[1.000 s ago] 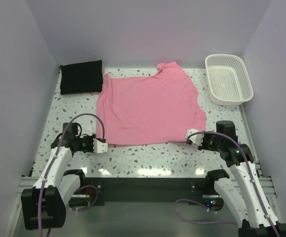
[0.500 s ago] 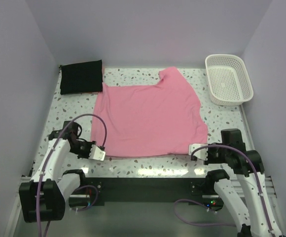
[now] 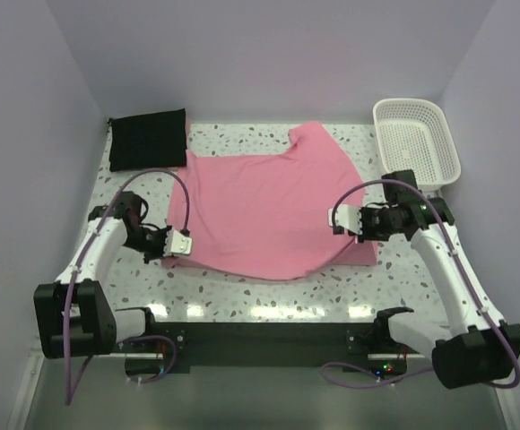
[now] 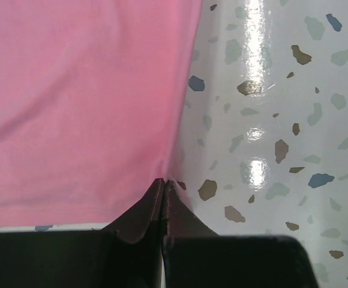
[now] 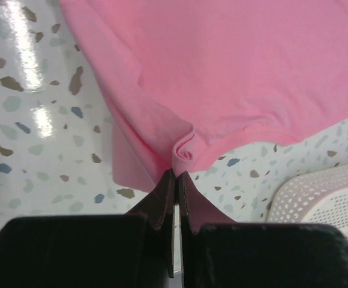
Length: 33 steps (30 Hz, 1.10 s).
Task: Fold and stack the t-shirts
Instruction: Fold the tshirt
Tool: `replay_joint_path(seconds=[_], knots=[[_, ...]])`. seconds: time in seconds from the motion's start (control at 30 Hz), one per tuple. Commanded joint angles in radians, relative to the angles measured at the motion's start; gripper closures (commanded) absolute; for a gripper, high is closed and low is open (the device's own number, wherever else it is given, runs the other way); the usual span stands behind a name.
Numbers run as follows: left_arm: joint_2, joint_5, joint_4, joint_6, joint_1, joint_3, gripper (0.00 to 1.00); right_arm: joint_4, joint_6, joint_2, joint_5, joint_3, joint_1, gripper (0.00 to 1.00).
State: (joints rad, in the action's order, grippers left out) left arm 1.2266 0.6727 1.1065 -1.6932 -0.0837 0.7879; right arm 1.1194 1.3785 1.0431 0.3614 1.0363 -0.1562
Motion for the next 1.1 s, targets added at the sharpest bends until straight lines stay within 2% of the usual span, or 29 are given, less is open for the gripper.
replay_joint_path(seconds=[0.0,0.33,0.57,0.8,1.07], knots=[[0.045,0.059,-0.048,0.062,-0.002,0.074,1.00,-0.098,0.077,0.093,0.050,0.093,0.001,1.00],[0.197,0.110,-0.206,0.283,-0.016,0.178,1.00,-0.250,0.096,0.437,0.057,0.329,0.001,1.00],[0.310,0.094,-0.316,0.437,-0.022,0.252,1.00,-0.319,0.085,0.607,0.051,0.429,0.004,1.00],[0.363,0.077,-0.347,0.463,-0.024,0.277,1.00,-0.334,0.079,0.675,0.054,0.505,0.014,1.00],[0.415,0.065,-0.359,0.480,-0.025,0.315,1.00,-0.355,0.070,0.690,0.028,0.490,0.017,1.00]])
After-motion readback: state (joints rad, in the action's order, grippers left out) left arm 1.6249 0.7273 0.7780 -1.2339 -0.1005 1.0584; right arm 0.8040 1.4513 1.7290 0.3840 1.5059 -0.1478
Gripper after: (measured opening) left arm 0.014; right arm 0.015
